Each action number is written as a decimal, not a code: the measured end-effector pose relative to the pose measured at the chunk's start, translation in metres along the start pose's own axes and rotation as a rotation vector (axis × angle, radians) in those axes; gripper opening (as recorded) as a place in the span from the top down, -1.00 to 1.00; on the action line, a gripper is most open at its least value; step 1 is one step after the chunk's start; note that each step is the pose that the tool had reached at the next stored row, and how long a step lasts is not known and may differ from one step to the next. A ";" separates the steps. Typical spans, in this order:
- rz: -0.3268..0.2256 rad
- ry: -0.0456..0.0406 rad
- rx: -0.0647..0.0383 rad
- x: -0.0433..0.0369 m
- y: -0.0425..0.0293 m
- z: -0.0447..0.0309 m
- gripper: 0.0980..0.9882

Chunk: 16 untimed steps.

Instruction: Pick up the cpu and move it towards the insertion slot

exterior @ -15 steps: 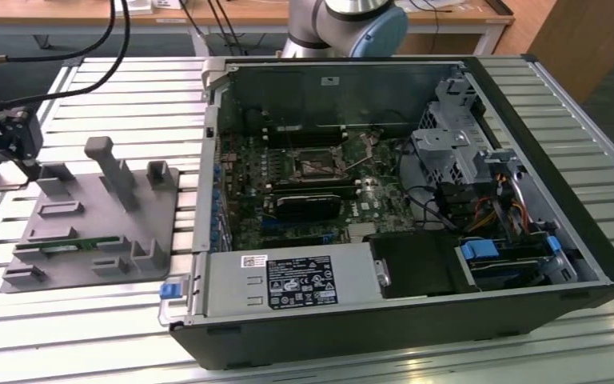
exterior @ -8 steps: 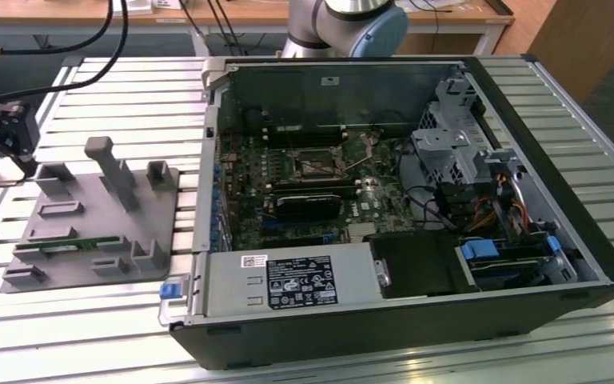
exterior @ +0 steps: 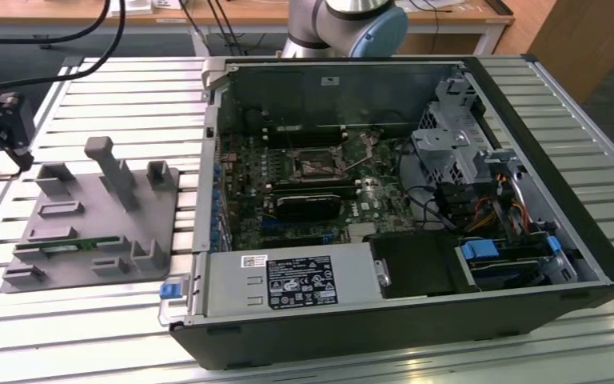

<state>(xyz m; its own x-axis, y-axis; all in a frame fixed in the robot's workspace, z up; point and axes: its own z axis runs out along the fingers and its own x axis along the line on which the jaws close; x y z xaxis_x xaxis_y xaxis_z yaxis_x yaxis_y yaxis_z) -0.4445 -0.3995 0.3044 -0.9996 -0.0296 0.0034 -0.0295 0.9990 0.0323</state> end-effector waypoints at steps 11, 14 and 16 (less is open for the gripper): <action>0.000 0.0000 0.000 0.0001 0.0017 -0.0244 0.00; 0.000 0.0000 0.000 0.0001 0.0024 -0.0319 0.00; 0.000 0.0000 0.000 0.0000 0.0027 -0.0367 0.00</action>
<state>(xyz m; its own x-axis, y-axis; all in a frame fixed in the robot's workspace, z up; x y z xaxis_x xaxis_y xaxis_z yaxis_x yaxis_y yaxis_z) -0.4445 -0.3979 0.3412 -0.9996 -0.0297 0.0035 -0.0296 0.9990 0.0323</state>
